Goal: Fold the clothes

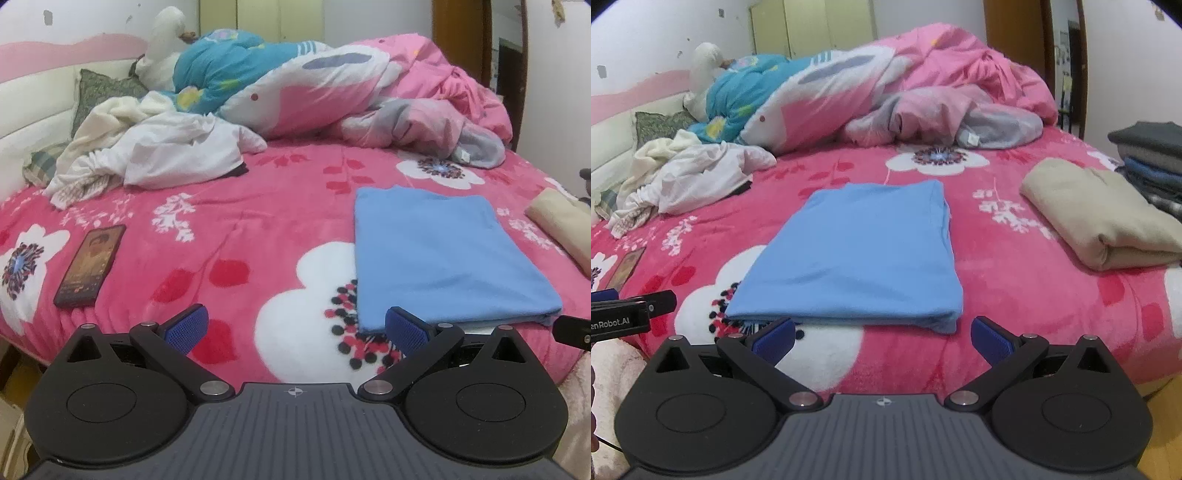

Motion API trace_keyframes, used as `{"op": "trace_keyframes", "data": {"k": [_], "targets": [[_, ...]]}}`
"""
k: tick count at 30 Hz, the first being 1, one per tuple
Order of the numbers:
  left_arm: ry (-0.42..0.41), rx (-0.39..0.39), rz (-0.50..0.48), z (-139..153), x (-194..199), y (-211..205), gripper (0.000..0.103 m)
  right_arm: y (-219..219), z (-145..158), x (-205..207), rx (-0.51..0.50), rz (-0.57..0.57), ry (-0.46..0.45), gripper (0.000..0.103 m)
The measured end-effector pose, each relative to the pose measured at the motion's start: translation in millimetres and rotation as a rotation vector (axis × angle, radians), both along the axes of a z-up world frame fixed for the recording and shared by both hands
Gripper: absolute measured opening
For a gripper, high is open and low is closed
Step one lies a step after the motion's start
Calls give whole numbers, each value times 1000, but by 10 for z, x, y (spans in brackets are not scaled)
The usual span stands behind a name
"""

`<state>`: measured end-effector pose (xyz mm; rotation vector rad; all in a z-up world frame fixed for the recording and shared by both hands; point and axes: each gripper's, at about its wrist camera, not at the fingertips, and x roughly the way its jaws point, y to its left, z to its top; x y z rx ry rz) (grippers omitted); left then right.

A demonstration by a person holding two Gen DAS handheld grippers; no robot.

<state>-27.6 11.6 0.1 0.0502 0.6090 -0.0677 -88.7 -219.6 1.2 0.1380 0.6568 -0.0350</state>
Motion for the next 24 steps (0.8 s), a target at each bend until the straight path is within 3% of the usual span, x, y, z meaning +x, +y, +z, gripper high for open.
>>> {"op": "trace_keyframes", "data": {"k": [6,10,15,24], "targets": [[34,33,20,-45,32,20,103,-9,5,-13,42,24,17,103],[48,21,25,-65,36,56,103,-35,10,-14,124,33,39,103],[61,16,34,-91,45,83,103,19,3,-25,116,58,33,103],[69,-1,41,-114,52,136,103,10,7,-94,155,60,-40,103]]}}
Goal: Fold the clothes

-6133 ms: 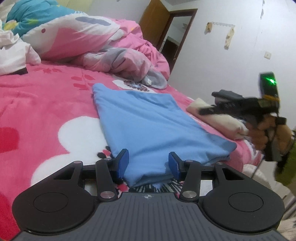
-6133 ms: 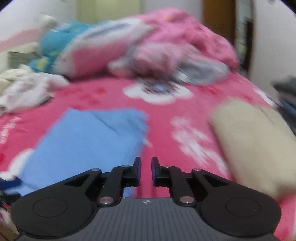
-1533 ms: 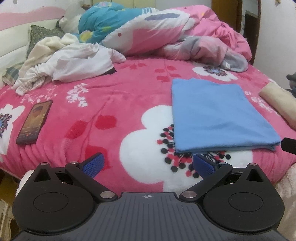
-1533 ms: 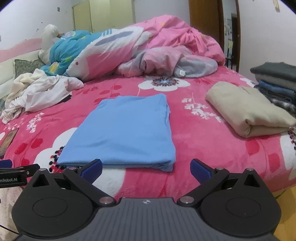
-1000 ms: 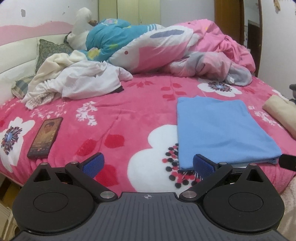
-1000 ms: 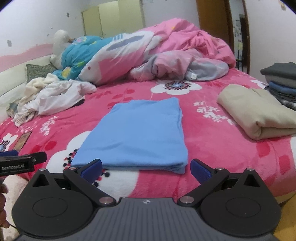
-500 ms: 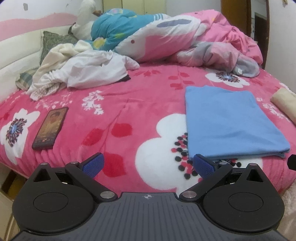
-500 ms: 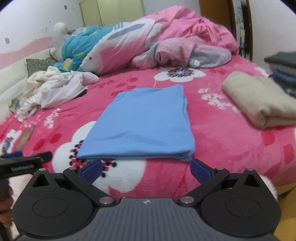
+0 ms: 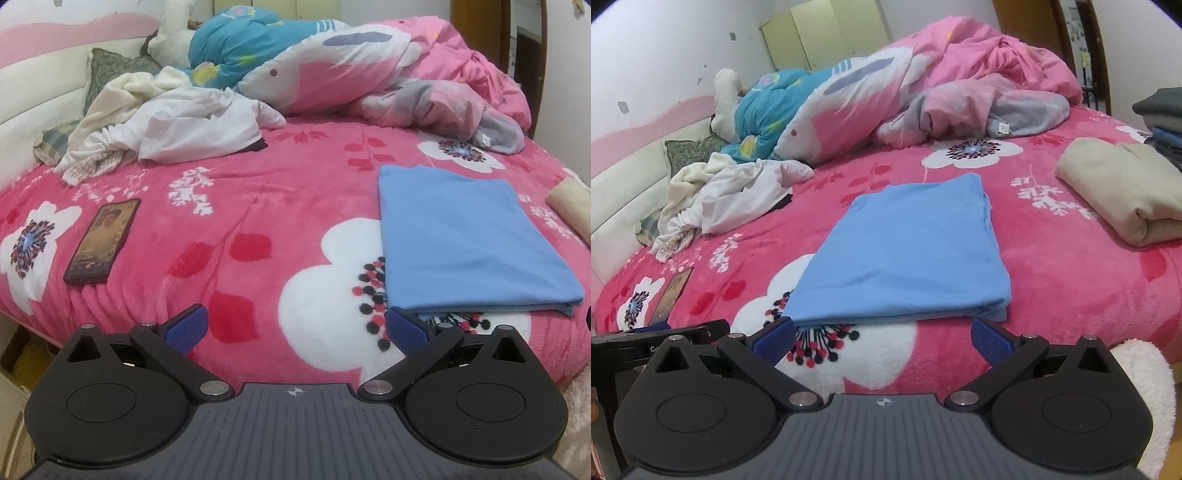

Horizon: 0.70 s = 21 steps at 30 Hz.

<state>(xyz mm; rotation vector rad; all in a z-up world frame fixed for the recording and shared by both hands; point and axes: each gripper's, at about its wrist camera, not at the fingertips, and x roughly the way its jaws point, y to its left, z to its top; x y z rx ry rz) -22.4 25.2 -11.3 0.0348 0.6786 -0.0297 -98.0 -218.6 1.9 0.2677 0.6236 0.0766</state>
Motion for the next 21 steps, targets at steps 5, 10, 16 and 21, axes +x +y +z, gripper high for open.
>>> {"op": "trace_keyframes", "data": {"k": [5,10,16,21], "targets": [[-31,-8,-10,-7,-25,9,103,-17,3,-3,-24,-17,-24,103],[-80,-63,-53,-12,-45,37,103,-60,60,22,-92,-88,-35,103],[-62,-122,-108,-50,96,-41,103,-338,7,70,-40,-167,-41,93],[-48,-87,-134,-94,269,-208,103,-520,5,219,-57,-168,-96,71]]}}
